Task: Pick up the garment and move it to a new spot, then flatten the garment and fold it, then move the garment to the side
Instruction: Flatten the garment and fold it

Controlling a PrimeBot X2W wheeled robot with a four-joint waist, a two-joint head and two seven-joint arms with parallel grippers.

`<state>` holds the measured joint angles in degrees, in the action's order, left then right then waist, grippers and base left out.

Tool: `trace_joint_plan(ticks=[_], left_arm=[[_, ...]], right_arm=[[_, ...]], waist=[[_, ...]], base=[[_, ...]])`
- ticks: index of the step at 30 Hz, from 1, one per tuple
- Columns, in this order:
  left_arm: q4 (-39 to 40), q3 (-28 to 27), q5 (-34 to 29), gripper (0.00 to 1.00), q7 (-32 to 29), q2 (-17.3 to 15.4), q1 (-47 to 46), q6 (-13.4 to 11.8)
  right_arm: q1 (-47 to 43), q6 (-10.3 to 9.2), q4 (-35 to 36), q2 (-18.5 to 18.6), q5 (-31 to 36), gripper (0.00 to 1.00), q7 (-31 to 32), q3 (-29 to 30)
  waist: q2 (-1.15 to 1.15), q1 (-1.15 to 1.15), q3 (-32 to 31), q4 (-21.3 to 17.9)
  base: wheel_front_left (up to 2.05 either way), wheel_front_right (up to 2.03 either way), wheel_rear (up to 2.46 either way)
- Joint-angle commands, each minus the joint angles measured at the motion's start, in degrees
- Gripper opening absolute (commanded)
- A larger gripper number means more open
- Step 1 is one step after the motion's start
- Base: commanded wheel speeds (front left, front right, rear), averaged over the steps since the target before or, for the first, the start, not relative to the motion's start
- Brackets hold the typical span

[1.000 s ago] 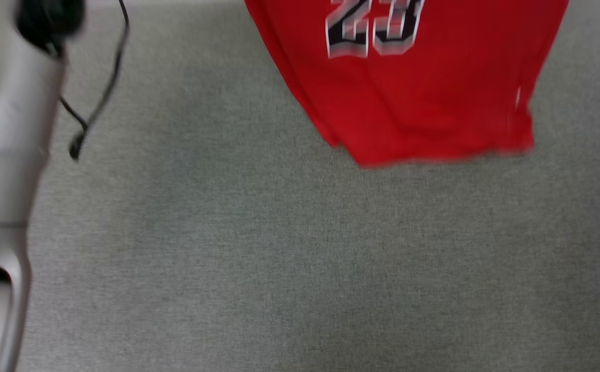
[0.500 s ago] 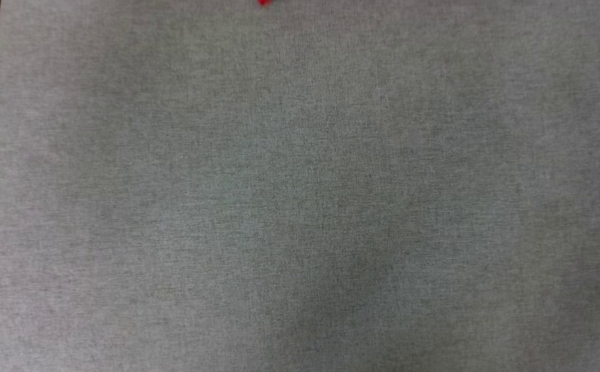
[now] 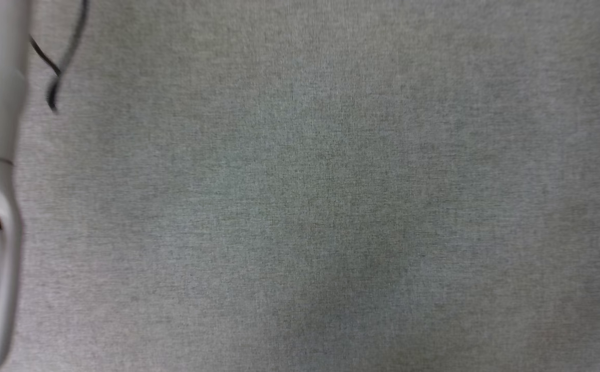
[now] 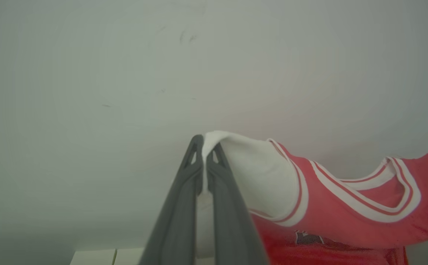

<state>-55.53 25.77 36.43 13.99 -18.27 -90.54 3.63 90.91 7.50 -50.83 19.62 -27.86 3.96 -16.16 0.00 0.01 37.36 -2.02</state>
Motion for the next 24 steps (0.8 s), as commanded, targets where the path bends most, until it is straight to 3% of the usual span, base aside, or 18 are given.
trace_joint_plan(ticks=[1,5,11,17,24], left_arm=[[-0.97,-0.26,0.47,0.00,0.65,0.49,2.62,0.53],[-2.55,-0.65,0.28,0.00,1.20,0.11,10.47,1.33],[4.32,-5.75,0.19,0.00,1.22,-0.15,28.29,0.61],[15.61,-11.86,-0.85,0.00,1.23,0.01,49.24,-2.43],[28.21,-15.08,-2.96,0.00,1.20,-0.25,70.57,-6.13]], right_arm=[[-3.36,-0.02,-1.25,-0.06,-1.35,0.00,-1.03,-1.15],[-12.07,-0.02,-2.53,-0.83,-4.58,0.00,-3.56,-4.24],[-29.16,-0.02,-0.31,-0.64,-9.01,0.00,-6.89,-8.50],[-45.01,-0.02,5.02,-0.19,-13.18,0.00,-7.15,-12.25],[-58.68,-0.02,11.60,2.90,-13.97,0.00,-6.84,-11.68]], waist=[[0.00,-0.01,-1.69,0.31],[0.00,-0.01,-6.91,0.22],[0.00,-0.01,-16.23,0.01],[0.00,-0.01,-23.00,-1.27],[0.00,-0.01,-28.91,-1.94]], base=[[0.00,0.00,0.00],[0.00,0.00,0.00],[0.00,0.00,0.00],[0.00,0.00,0.00],[0.00,0.00,0.00]])
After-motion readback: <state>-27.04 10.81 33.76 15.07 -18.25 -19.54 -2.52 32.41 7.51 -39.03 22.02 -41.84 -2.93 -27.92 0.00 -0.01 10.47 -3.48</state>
